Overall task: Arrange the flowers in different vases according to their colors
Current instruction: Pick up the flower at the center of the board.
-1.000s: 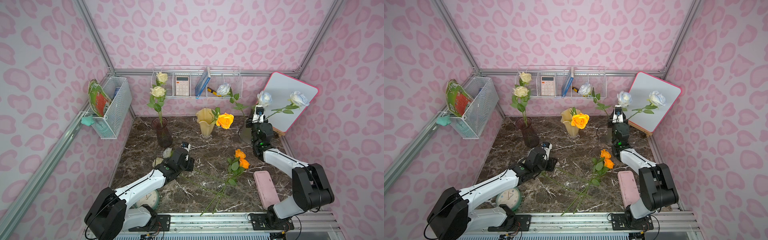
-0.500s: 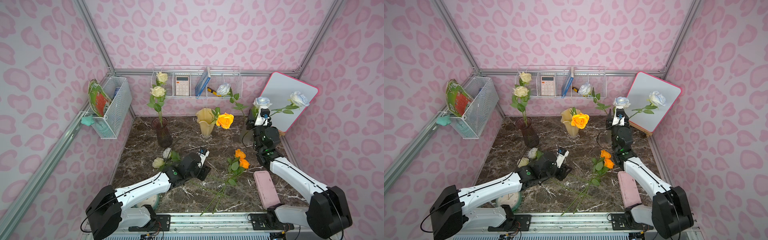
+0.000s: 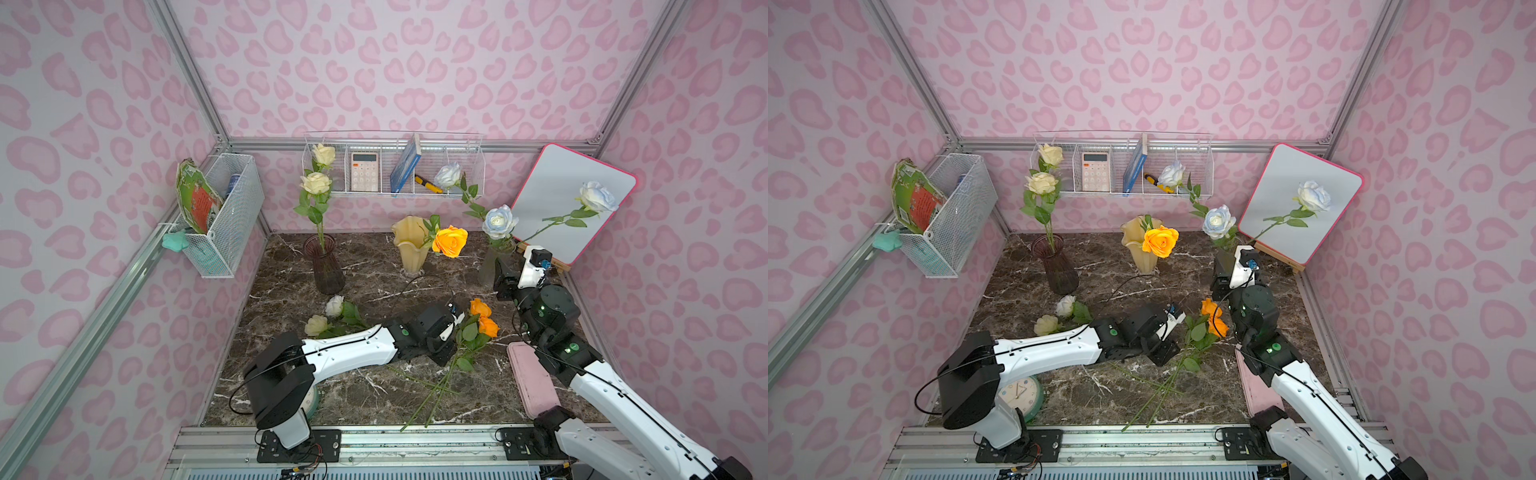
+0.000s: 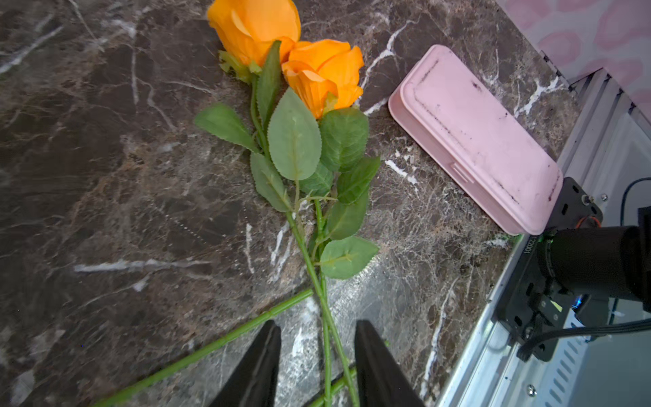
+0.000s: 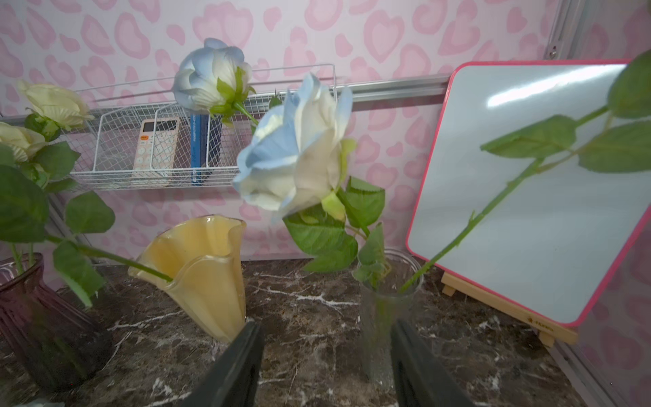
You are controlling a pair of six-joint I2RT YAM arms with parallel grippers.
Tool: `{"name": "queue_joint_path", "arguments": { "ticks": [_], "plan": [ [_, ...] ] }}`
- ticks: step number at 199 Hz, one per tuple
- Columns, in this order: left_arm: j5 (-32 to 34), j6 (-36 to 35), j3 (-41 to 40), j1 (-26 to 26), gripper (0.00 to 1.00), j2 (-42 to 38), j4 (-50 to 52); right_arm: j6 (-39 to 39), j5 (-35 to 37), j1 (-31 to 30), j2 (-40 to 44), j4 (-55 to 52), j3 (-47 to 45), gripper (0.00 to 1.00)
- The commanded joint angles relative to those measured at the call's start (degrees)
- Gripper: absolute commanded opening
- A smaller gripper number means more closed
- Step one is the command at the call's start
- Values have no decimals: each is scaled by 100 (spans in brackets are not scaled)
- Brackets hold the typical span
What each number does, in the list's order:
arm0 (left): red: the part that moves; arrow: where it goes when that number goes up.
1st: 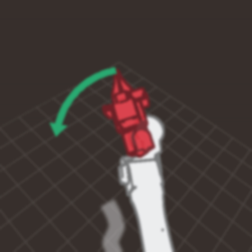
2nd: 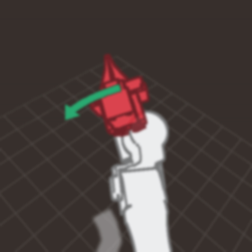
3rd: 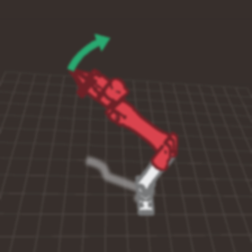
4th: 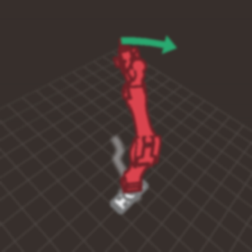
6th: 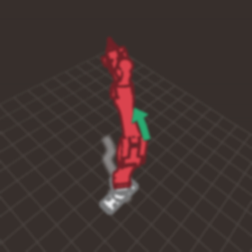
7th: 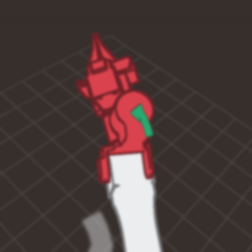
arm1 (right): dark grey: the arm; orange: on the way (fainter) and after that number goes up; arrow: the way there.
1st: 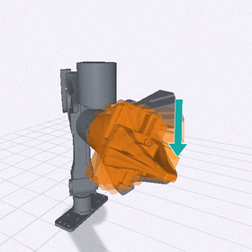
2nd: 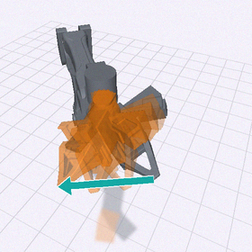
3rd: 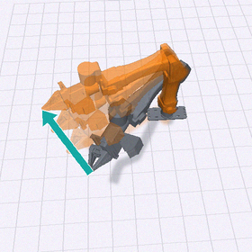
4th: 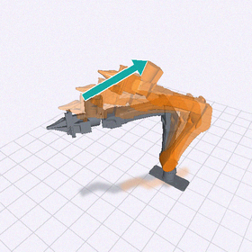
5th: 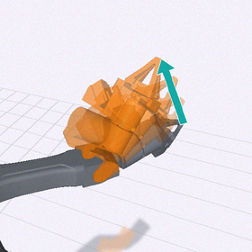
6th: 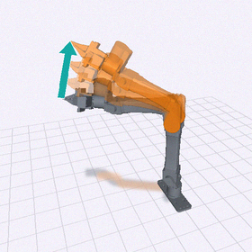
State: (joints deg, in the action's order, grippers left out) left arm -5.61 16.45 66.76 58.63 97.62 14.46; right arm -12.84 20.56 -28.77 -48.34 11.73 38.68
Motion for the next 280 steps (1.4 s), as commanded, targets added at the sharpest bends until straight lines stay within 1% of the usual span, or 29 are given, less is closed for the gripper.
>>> {"name": "queue_joint_path", "arguments": {
  "ticks": [1,24,55,77,89,123,154,160,199,211,235,255,280],
  "plan": [
    [-151,30,284,8,40,285,325,-518,-14,-15,238,-802,-102,60],
    [-270,101,655,41,38,697,560,-779,-115,-24,482,-1258,-205,59],
    [-224,264,1128,39,38,1279,901,-1291,-184,-34,583,-1988,-297,57],
    [-211,352,1433,43,36,1598,1088,-1703,-275,-41,723,-2317,-505,55],
    [-170,377,1571,36,35,1766,1193,-1800,-336,-39,788,-2384,-632,54],
    [77,438,1614,-25,34,1925,1269,-1770,-356,-63,914,-2444,-767,54],
    [33,407,1613,-97,33,2026,1281,-1698,-367,-59,954,-2426,-780,53],
    [21,403,1794,-98,33,2057,1282,-1683,-378,-60,951,-2412,-783,53],
    [-141,405,1885,-98,32,2243,1251,-1668,-394,-58,904,-2386,-821,53],
    [-109,398,1897,-98,29,2277,1268,-1682,-409,-66,896,-2368,-873,53],
    [-111,412,1944,-98,27,2346,1322,-1702,-409,-58,908,-2364,-953,53],
    [-55,462,1946,-113,21,2347,1286,-1703,-364,-58,958,-2338,-1011,53],
    [10,500,2077,-114,16,2329,1275,-1684,-351,-59,912,-2287,-1011,53]
  ]
}}
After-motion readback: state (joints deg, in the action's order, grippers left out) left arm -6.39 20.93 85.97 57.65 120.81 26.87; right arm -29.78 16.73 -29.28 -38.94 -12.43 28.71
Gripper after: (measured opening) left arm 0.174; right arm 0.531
